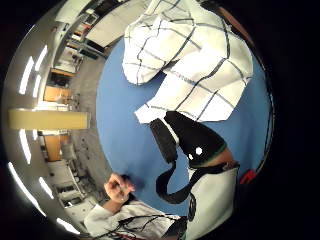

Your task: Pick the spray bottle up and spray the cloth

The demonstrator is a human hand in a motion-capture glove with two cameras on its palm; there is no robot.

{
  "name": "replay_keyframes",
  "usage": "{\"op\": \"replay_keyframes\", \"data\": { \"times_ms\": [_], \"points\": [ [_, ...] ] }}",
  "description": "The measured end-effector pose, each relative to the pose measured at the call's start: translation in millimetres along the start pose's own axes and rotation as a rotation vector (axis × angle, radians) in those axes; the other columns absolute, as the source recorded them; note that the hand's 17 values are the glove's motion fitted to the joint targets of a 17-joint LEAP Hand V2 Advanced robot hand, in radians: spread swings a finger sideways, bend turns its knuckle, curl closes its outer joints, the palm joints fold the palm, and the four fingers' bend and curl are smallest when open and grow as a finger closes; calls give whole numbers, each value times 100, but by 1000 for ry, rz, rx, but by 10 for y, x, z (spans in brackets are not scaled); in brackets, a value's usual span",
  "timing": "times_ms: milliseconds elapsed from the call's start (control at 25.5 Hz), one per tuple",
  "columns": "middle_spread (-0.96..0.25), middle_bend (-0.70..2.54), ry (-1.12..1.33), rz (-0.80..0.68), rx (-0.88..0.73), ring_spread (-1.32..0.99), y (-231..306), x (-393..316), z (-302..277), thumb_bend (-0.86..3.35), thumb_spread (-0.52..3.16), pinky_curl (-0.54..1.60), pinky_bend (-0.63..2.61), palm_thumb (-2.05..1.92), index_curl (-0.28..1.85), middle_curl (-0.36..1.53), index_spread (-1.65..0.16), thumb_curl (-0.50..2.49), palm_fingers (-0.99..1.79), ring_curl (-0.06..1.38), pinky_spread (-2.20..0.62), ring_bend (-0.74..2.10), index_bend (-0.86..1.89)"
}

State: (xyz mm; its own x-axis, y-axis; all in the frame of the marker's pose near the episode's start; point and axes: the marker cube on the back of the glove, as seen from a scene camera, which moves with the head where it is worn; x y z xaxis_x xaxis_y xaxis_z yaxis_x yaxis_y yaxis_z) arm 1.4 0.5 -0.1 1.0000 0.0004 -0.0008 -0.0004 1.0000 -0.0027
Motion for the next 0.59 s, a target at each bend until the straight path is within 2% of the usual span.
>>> {"op": "replay_keyframes", "data": {
  "times_ms": [274, 587],
  "points": [
    [-2, 30, -25, 11, 1, 4, 19, 48, -57, 23, 75, 19, 54, 43, 10, 16, -29, 11, 51, 16, 14, 33, 11],
    [-2, 30, -65, 14, -12, 5, 81, 17, -57, 20, 97, 22, 57, 45, 14, 22, -34, 14, 48, 20, 17, 34, 12]
  ]
}}
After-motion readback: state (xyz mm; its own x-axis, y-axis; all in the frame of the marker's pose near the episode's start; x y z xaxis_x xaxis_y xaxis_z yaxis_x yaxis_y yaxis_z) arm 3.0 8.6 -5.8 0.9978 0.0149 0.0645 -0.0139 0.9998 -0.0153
